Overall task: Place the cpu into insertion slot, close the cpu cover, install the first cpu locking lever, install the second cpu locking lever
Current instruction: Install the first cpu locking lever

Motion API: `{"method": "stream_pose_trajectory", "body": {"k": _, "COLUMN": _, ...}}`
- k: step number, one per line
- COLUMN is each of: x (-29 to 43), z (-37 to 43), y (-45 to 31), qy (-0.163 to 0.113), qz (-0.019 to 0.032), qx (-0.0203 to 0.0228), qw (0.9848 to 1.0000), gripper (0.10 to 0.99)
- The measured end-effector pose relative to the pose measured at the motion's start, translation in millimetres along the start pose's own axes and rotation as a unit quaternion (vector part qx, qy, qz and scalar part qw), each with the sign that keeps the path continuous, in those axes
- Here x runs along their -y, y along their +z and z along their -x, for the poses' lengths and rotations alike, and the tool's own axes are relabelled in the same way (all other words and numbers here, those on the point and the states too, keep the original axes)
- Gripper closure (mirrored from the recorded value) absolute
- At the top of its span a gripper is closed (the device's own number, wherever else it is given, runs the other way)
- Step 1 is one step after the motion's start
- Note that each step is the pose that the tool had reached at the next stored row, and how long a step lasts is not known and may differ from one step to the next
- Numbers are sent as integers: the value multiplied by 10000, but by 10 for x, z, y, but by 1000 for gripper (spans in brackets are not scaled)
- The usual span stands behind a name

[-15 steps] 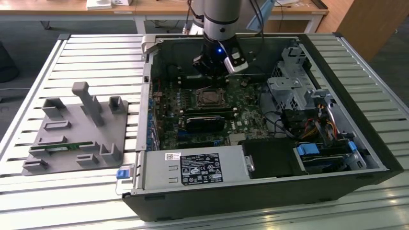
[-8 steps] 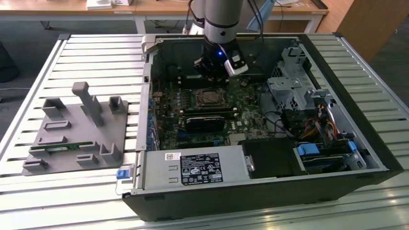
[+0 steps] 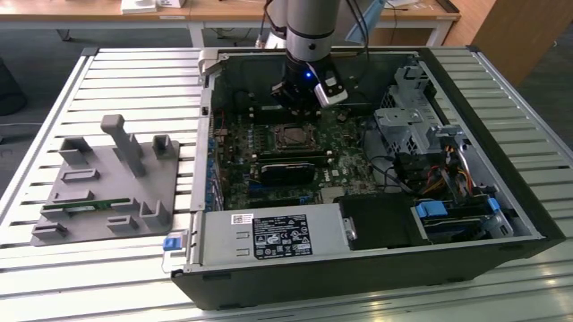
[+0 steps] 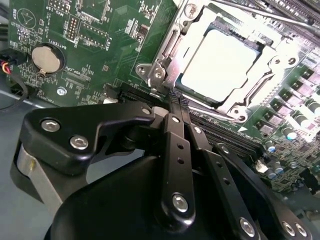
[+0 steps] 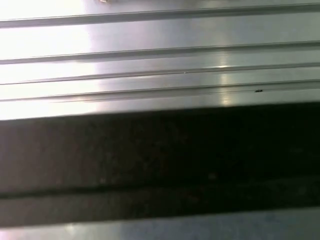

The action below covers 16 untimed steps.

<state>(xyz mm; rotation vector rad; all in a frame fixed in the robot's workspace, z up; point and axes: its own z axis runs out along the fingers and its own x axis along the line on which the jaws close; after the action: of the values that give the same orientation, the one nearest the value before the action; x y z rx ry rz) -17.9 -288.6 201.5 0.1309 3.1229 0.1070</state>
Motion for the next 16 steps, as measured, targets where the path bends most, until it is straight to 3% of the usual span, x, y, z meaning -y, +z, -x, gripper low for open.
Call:
{"method": "stream_pose_trajectory", "body": {"k": 7, "x": -32, "z": 4, "y": 31, "qy": -1, "qz": -71, "qx": 1, "qw": 10000, "gripper": 980}}
{"method": "stream_pose_trajectory", "body": {"k": 16, "x": -36, "z": 4, "y": 7, "qy": -1, "qz": -76, "qx": 1, "qw": 10000, "gripper": 980}}
